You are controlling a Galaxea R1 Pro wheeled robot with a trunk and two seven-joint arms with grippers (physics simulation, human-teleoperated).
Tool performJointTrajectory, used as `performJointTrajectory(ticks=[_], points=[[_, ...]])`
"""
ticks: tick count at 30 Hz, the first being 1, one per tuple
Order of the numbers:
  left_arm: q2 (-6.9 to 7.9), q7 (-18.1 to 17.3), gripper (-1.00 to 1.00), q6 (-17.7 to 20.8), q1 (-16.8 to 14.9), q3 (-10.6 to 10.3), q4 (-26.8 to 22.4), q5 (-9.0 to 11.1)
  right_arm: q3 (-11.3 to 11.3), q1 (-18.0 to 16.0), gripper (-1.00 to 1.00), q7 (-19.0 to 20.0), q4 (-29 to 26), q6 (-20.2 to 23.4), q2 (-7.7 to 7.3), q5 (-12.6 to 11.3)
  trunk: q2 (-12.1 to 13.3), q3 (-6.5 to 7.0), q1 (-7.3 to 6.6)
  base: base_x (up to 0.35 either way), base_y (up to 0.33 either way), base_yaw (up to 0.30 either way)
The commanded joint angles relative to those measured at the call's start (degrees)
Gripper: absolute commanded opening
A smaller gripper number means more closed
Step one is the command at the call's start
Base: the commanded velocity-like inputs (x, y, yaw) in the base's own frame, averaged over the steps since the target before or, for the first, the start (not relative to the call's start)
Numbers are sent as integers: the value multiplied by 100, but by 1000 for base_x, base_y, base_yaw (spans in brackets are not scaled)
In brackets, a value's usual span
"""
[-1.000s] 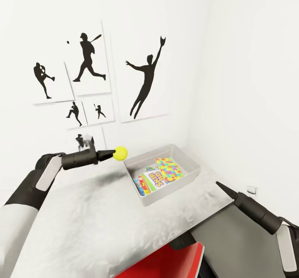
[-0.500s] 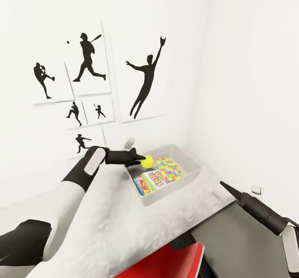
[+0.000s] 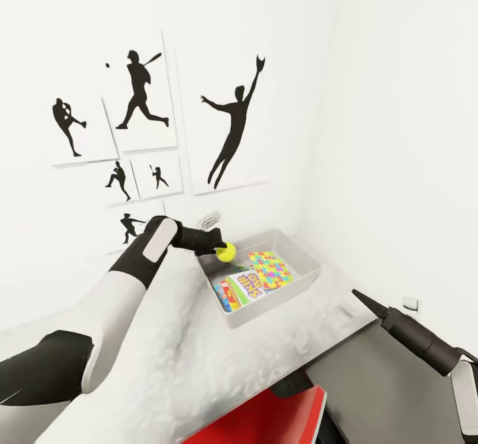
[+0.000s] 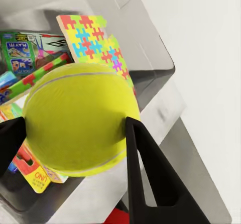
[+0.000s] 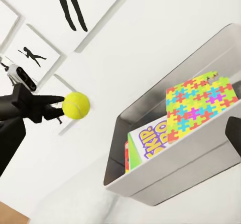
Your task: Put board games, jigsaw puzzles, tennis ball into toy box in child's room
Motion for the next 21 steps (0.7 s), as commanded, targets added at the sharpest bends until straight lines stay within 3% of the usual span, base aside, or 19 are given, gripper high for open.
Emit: performJointTrajectory(ticks=[1, 15, 21], points=[[0, 49, -100, 15, -75, -3, -2, -3, -4, -5, 100, 27, 0, 38, -1, -19, -13, -20, 3, 0, 0, 0], [-79, 316, -100, 0, -219, -10, -1, -53, -4, -5, 100, 75, 8, 39, -1, -5, -13, -137, 3, 0, 0, 0], [-83, 910, -100, -10, -269, -9, -1, -62, -4, -5, 100, 75, 8, 41, -1, 9, -13, -189, 3, 0, 0, 0]])
